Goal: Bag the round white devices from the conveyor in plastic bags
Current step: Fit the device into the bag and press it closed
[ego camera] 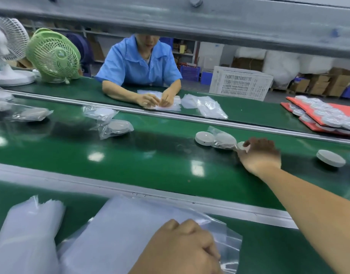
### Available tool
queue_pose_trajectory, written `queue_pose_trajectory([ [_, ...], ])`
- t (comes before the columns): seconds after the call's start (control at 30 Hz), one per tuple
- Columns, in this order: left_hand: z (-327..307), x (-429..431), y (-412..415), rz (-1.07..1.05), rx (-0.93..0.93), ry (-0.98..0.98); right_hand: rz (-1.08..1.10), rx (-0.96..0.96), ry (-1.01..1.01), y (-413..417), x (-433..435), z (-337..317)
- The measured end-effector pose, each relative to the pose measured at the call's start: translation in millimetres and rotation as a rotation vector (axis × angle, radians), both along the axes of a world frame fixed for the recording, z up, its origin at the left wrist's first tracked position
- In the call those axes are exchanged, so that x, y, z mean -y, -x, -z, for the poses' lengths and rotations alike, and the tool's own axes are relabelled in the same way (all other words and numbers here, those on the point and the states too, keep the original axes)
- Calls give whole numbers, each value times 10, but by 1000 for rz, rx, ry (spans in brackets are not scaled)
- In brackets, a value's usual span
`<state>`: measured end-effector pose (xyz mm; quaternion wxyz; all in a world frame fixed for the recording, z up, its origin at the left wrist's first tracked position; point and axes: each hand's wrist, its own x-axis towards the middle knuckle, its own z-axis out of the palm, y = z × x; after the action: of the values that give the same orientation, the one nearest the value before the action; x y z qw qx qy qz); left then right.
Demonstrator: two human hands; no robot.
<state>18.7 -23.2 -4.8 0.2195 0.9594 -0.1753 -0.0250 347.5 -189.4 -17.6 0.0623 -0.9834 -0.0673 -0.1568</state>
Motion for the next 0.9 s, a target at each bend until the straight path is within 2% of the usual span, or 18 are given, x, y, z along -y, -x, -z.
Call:
queue_pose_trajectory([
  [0.07, -6, 17, 2, 58, -81, -33, 20, -150, 23, -57, 102, 70],
  [0.13, -29, 24, -33, -102, -85, -23, 15, -194, -14, -111, 129, 66],
  [0.23, -2, 55, -13, -288, 82, 27, -33, -6, 214, -118, 58, 39],
  [0.37, -64, -29, 12, -463, 257, 278, -105, 125, 400, -19, 75, 28],
  [0.43, -51, -90, -15, -514, 283, 285, -186, 57, 333, -12, 115, 17],
  [0.53, -40, -170, -44, -572, 279, 358, -214, -228, 94, -55, 32, 21],
  [0.6, -50, -210, -59, -613, 284, 402, -211, -305, 15, -118, -70, 39],
  [0.7, -38, -303, -85, -700, 315, 494, -139, -170, -85, -202, -238, 123],
  [0.83, -7, -374, -103, -748, 317, 569, -87, -39, 83, -226, -441, 194],
  [0.9, 6, -392, -104, -753, 317, 575, -109, -58, 25, -173, -434, 123],
])
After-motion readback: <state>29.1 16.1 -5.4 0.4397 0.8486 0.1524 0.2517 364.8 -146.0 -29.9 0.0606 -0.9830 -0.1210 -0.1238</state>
